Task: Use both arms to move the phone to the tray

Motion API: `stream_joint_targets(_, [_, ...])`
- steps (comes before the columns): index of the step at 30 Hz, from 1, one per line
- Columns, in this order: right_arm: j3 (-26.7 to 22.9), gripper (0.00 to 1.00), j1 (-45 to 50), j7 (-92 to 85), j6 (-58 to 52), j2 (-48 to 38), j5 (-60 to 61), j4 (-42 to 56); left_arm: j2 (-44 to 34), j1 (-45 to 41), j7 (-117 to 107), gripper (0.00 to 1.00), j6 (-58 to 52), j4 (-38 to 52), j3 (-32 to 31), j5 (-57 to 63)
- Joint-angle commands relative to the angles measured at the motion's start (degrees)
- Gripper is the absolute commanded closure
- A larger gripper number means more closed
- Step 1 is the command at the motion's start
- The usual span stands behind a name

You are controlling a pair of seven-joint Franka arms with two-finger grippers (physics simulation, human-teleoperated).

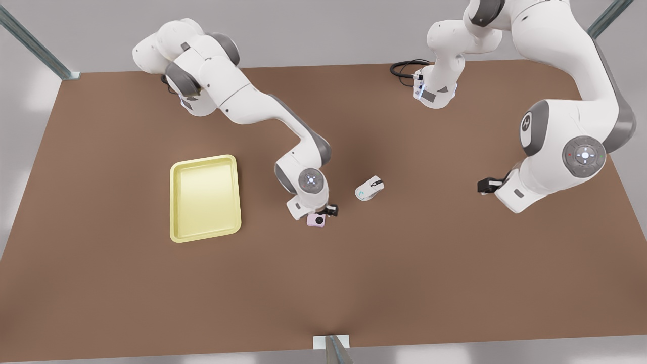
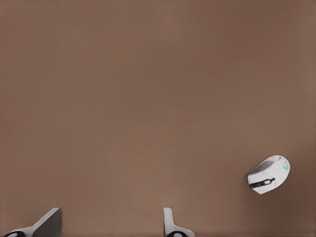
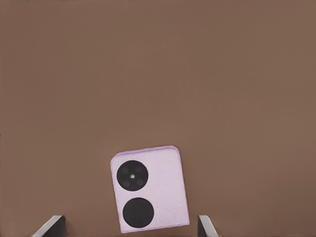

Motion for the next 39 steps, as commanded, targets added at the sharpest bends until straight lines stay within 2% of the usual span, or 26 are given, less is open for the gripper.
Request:
stream_joint_targets(1, [0.1,0.00,0.1,31.8,1.2,0.6,0.1,0.8,0.1,0.0,5.6,0.00,0.0,0.1,0.0,-0.2])
stream_joint_targets(7, [-0.3,0.00,0.0,33.2,1.1,2.2,-0.9,2.2,1.2,0.0,5.6,0.00,0.1,0.2,0.0,-0.1])
stream_joint_targets(9, [-0.4,0.00,-0.2,30.9,1.2,2.8,-5.7,1.9,1.6,0.0,5.6,0.00,0.1,0.2,0.0,-0.1])
stream_joint_targets(24, [-0.2,0.00,-0.7,16.7,1.2,5.6,-5.7,4.4,2.8,0.0,5.4,0.00,0.3,1.8,0.1,0.0])
stream_joint_targets(30, [0.6,0.00,-1.2,8.3,1.1,5.5,-8.6,4.3,2.9,0.0,5.2,0.00,0.3,1.8,0.1,-0.1])
stream_joint_targets(35, [4.2,0.00,-2.2,0.4,1.3,5.5,-8.9,3.1,2.9,0.0,4.5,0.00,0.3,1.8,0.1,-0.1])
stream_joint_targets(39, [5.0,0.00,-3.4,-3.4,1.4,4.8,-9.1,1.7,2.9,0.0,4.5,0.00,0.4,1.8,0.1,-0.1])
